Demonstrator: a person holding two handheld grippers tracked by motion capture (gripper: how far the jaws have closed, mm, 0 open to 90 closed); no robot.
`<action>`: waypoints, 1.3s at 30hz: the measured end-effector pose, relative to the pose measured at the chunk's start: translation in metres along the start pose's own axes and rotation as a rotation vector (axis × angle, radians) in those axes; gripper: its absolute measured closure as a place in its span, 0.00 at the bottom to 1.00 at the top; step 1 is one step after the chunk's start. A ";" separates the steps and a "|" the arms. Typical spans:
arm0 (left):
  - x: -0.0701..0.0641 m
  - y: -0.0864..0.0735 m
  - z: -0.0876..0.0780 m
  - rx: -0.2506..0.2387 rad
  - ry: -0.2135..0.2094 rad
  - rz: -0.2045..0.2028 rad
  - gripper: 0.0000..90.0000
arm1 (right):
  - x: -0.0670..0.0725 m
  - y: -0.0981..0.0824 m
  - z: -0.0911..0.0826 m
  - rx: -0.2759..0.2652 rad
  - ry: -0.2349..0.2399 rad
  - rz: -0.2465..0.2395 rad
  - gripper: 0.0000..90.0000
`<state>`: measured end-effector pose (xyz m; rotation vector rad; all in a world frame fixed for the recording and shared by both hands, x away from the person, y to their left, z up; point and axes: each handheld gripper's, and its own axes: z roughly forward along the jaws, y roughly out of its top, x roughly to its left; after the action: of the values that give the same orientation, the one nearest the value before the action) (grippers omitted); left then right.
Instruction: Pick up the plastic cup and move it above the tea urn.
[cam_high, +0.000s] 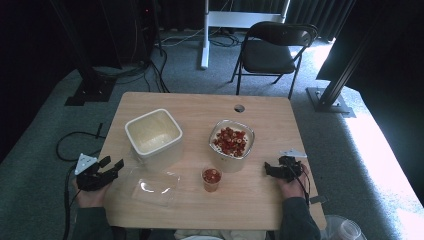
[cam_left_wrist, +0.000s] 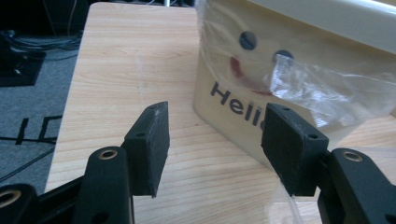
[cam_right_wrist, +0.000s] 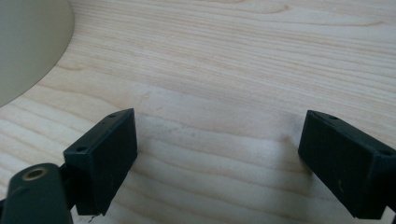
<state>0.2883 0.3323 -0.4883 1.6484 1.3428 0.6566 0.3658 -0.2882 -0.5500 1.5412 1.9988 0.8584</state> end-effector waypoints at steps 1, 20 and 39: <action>-0.002 0.001 -0.001 0.001 -0.011 0.000 0.48 | 0.000 -0.001 -0.001 0.001 0.001 -0.002 0.12; -0.026 -0.004 0.002 0.114 -0.137 0.052 0.52 | 0.000 -0.001 -0.001 0.000 0.004 -0.004 0.13; -0.026 -0.013 0.016 0.252 -0.129 0.079 0.95 | 0.001 -0.002 -0.002 0.000 0.004 -0.003 0.13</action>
<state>0.2887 0.3031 -0.5036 1.9193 1.3131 0.4304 0.3636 -0.2882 -0.5500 1.5371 2.0034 0.8604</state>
